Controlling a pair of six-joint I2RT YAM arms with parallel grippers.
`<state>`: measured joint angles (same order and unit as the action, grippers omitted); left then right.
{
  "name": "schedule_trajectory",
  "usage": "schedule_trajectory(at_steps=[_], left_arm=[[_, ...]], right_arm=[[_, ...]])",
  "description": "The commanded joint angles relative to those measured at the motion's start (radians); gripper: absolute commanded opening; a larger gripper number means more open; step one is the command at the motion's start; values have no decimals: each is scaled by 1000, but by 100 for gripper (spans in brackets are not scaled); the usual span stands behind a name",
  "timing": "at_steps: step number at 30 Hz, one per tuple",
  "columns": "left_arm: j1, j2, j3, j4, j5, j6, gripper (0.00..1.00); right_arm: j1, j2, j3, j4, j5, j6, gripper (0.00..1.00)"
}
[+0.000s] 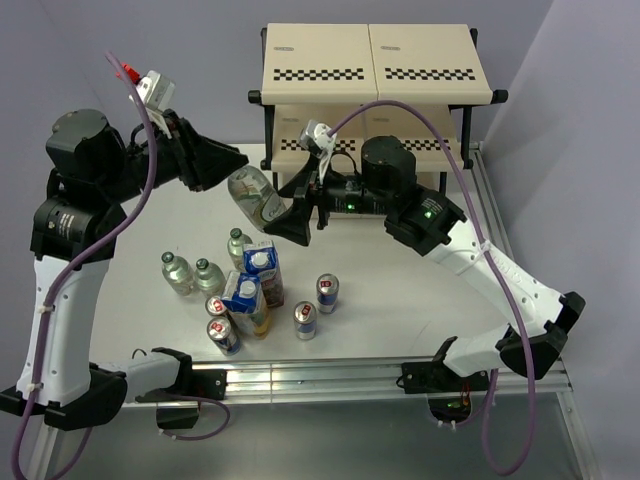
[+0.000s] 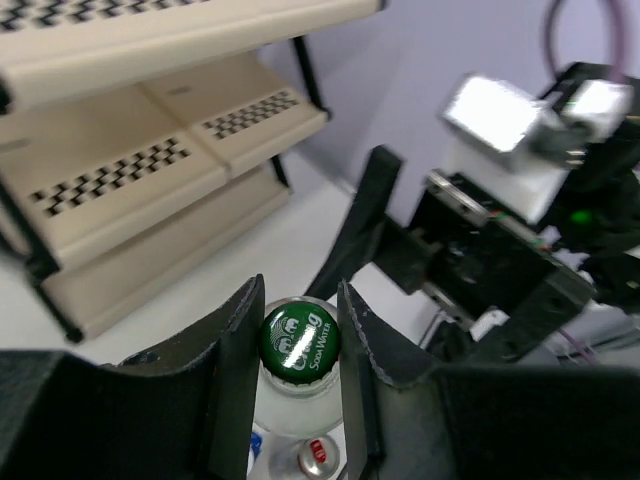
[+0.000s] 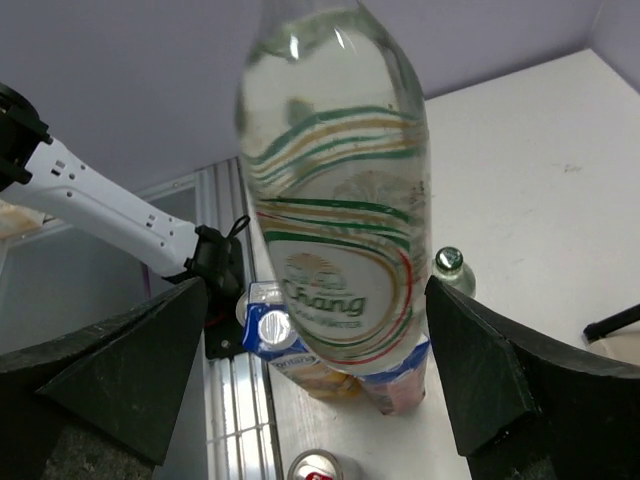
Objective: Place and organize the beverage onto the shelf
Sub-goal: Pick up the drink from the center of the board, then place the drink on the shelf.
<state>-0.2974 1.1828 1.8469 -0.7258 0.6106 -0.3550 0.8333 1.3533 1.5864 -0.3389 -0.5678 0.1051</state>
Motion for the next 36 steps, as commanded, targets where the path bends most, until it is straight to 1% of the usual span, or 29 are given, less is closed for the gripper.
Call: schedule_trajectory(at_steps=[1,2,5,12,21,25,29,31,34,36], left_arm=[[-2,-23,17,342,242,-90,0],[-3,-15,12,357,294,-96,0],[-3,3,15,367,363,-91,0],[-17,29,0,371,468,-69,0],[-84,77,26,249,494,73,0],[-105,77,6,247,526,123,0],[-114,78,-5,241,551,148,0],[-118,86,-2,232,566,162,0],[-129,92,-6,224,563,180,0],[-137,95,-6,210,545,191,0]], right_arm=[[4,-48,-12,-21,16,-31,96],[3,-52,-13,-28,29,-38,96],[3,-59,-13,-58,43,-65,96],[3,-36,-3,-72,-41,-81,93],[12,32,83,-115,-116,-87,92],[18,32,55,-88,-129,-74,92],[21,30,23,-72,-145,-70,86],[20,29,8,-52,-156,-64,86],[21,32,1,-32,-181,-59,85],[24,40,4,-37,-196,-68,82]])
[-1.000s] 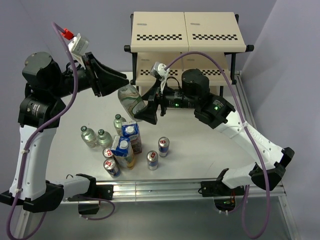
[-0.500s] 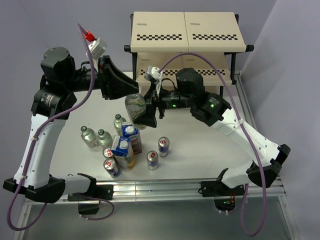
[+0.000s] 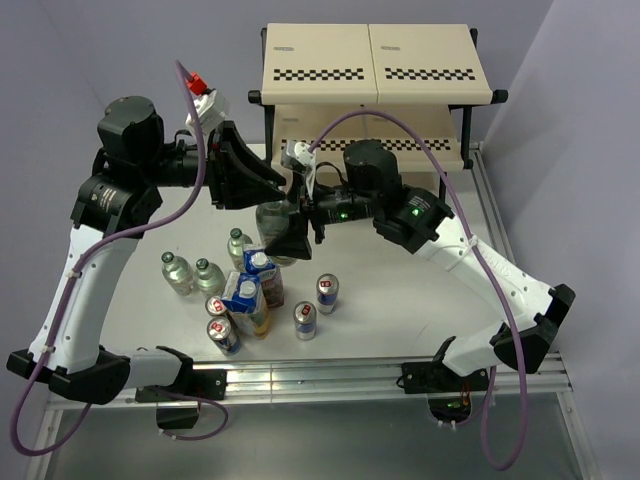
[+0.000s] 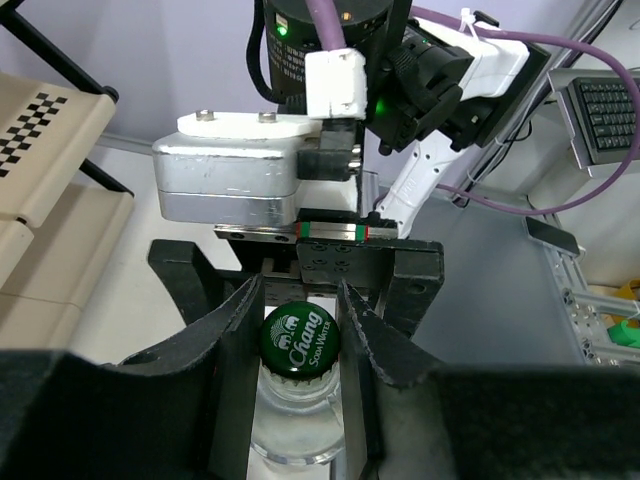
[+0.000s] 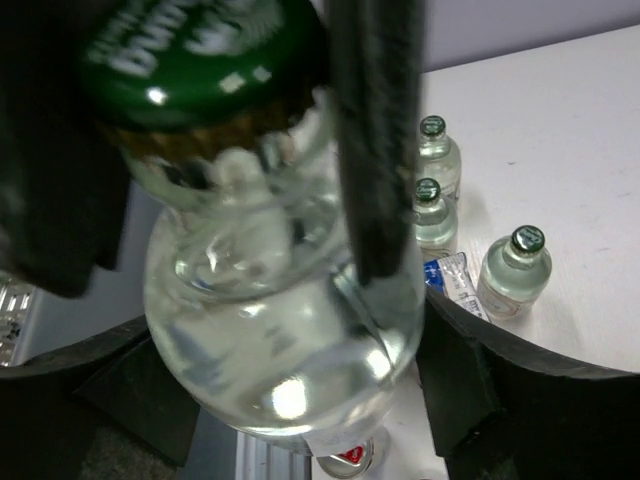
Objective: Place and organize the beverage onto the shelf
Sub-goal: Place the drink on the shelf.
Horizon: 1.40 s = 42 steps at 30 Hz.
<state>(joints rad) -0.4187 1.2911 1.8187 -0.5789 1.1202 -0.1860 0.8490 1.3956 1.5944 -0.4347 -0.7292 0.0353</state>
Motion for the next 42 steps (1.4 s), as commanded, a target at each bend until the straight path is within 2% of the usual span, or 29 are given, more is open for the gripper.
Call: schedule_trajectory(at_steps=[1,2,4,5,6,7,9,10,13,14,17,22,23,26,29,31,33,34,37,38,39,42], left_arm=[[-17,-9,24,60,27,22,0],[-17,-12,24,56,20,20,0],[-19,-16,22,59,-5,22,0],[-20,-18,13,60,-14,22,0],[-20,-19,10,62,-29,29,0],[-20,-30,4,68,-45,28,0],[-20,-45,-30,112,-78,17,0],[-20,-58,-42,126,-98,14,3],[-22,-68,-67,161,-76,10,29],[-22,-70,-73,169,-66,14,52],[-20,-102,-120,261,-89,-10,80],[-20,-131,-139,346,-144,-49,92],[-22,-133,-139,369,-166,-61,99],[-20,-157,-154,364,-408,-104,99],[-20,-202,-186,289,-893,-127,99],[-20,-223,-223,242,-1057,-125,99],[-20,-268,-271,220,-1122,-100,99],[-20,-286,-327,221,-1176,-87,100],[-22,-352,-419,215,-1233,-63,100],[-20,-367,-436,212,-1244,-59,99],[-22,-383,-455,215,-1252,-49,99],[-20,-458,-535,249,-1281,-36,99]], right_arm=[[12,-1,-2,60,-36,0,79],[13,-3,-4,60,-39,-2,69],[16,-9,-23,85,-50,0,60],[16,-26,-39,124,-56,5,46],[16,-38,-54,151,-61,8,38],[18,-53,-98,181,-76,9,23],[19,-107,-154,292,-69,24,5],[22,-125,-203,328,-59,34,0],[28,-185,-269,428,-44,55,0],[28,-199,-281,463,-45,60,0],[30,-256,-335,569,-24,104,0],[28,-309,-384,619,105,86,0],[28,-323,-393,616,138,81,0],[24,-398,-471,649,348,60,0],[9,-466,-623,724,679,-3,0],[-7,-489,-703,789,881,-49,0],[-40,-504,-810,882,953,-77,0],[-100,-509,-838,898,964,-66,0],[-221,-530,-974,1019,936,0,0],[-276,-530,-1017,1074,948,-5,0],[-292,-520,-1100,1200,982,-49,0],[-338,-454,-1200,1387,1022,-107,0]])
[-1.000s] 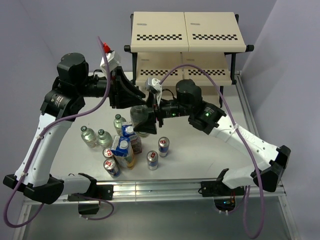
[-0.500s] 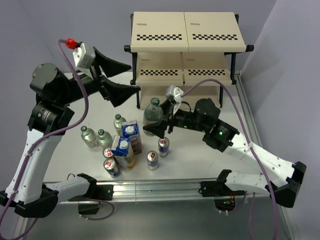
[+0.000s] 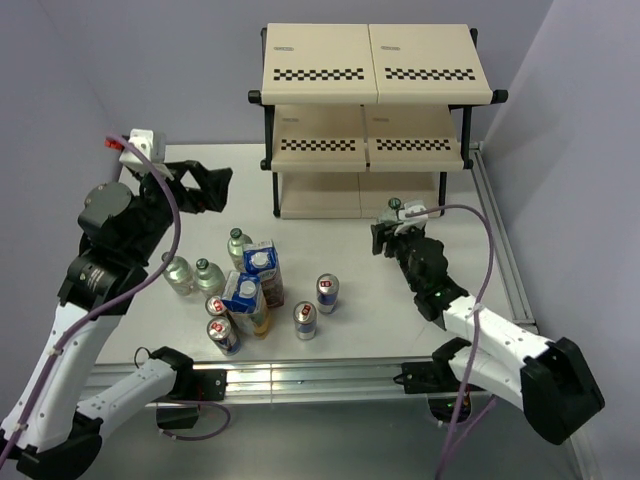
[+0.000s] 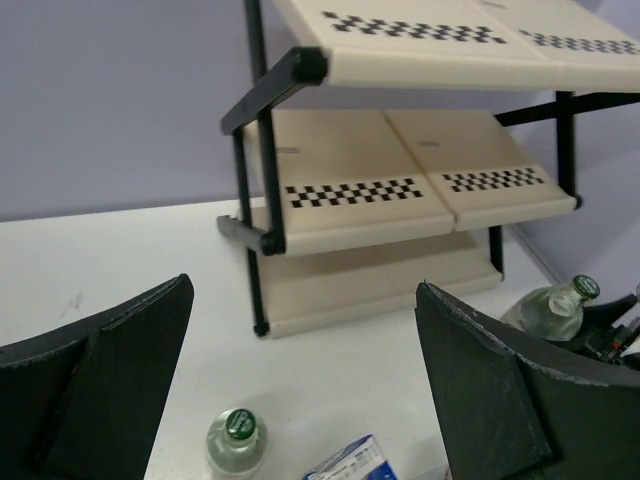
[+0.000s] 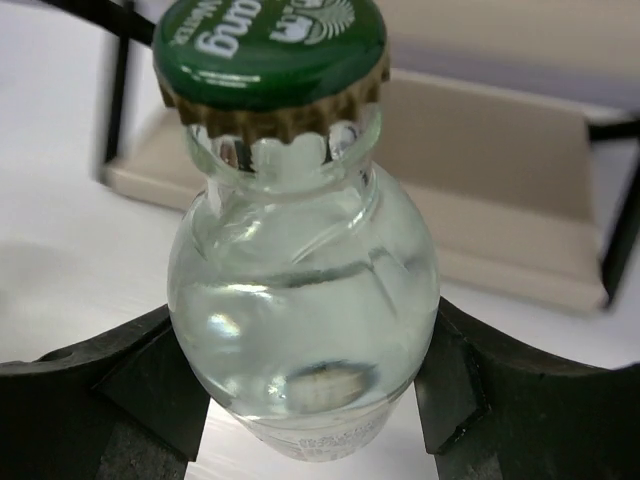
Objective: Place and organize the beverage onto the shelf
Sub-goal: Place the drink on the shelf.
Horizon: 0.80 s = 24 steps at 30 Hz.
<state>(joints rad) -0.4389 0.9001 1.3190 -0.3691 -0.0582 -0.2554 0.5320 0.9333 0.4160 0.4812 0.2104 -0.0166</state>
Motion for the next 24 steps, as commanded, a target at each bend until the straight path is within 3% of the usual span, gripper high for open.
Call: schedule_trajectory(at_steps=[1,13,24], left_arm=[[0,-79,-70,53,-104,34,100],[-3,-133,-185,150,-103,44,100],[-8,-181,-234,186,-89,51,100]], right_arm=[[-36,31,-38,509,80,-60,0],[-320,387,-92,941,-91,-8,0],[-395,683,-16,1149,-140,-8,0]])
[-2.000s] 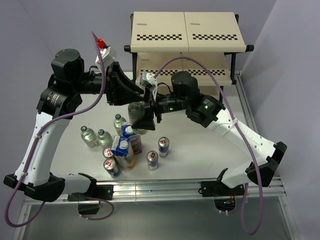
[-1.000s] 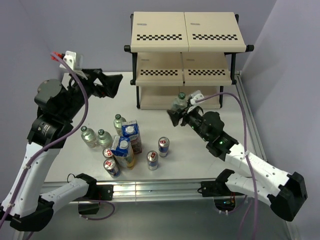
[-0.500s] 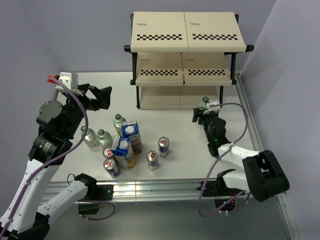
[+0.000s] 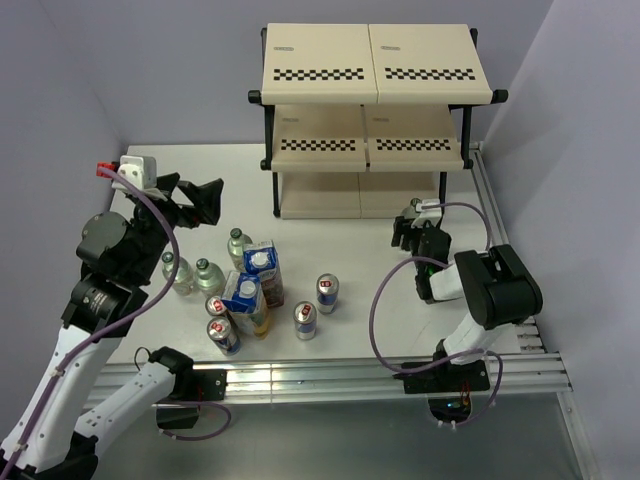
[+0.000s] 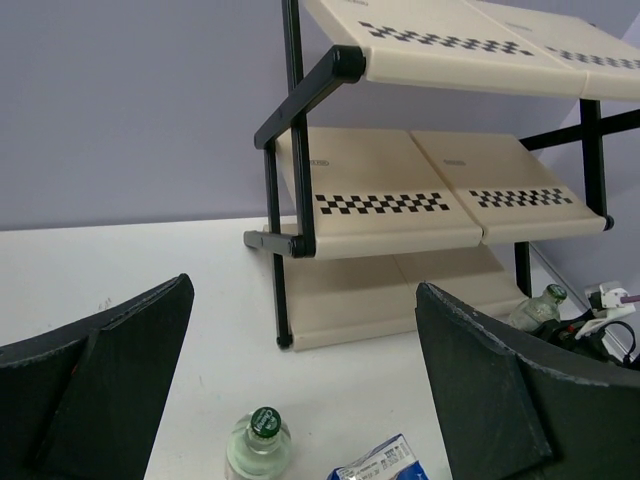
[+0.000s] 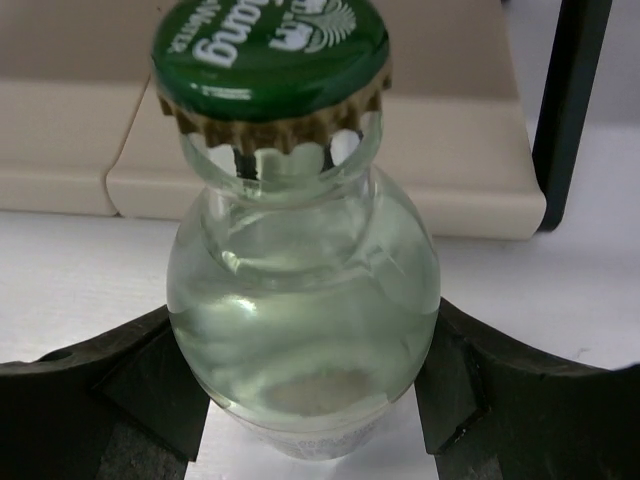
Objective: Place and organize the beverage onto the shelf
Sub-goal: Place the drink on the shelf.
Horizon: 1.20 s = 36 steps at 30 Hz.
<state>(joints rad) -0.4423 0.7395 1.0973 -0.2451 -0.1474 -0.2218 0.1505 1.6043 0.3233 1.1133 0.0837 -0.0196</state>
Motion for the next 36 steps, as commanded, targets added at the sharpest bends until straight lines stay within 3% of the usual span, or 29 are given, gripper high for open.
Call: schedule_trajectory(at_steps=[1,5,17,29,36], left_arm=[[-6,-23,-16,69,-1,18,100],[-12,-34,-36,81,-20,25,100],[-32,-48,-63,99,-44,33,100],[-41,-58,-82,113,-43,41,99],[-55,-58,-85,116,-55,48,99]], right_arm=[[-15,46,77,534,-12,-9,0],[-19,97,68,643,11,-22,0],[-69,75,181,579,-41,6,0],[-115,181,332,548,-79,17,0],[-141,278,375,631,-125,6,0]])
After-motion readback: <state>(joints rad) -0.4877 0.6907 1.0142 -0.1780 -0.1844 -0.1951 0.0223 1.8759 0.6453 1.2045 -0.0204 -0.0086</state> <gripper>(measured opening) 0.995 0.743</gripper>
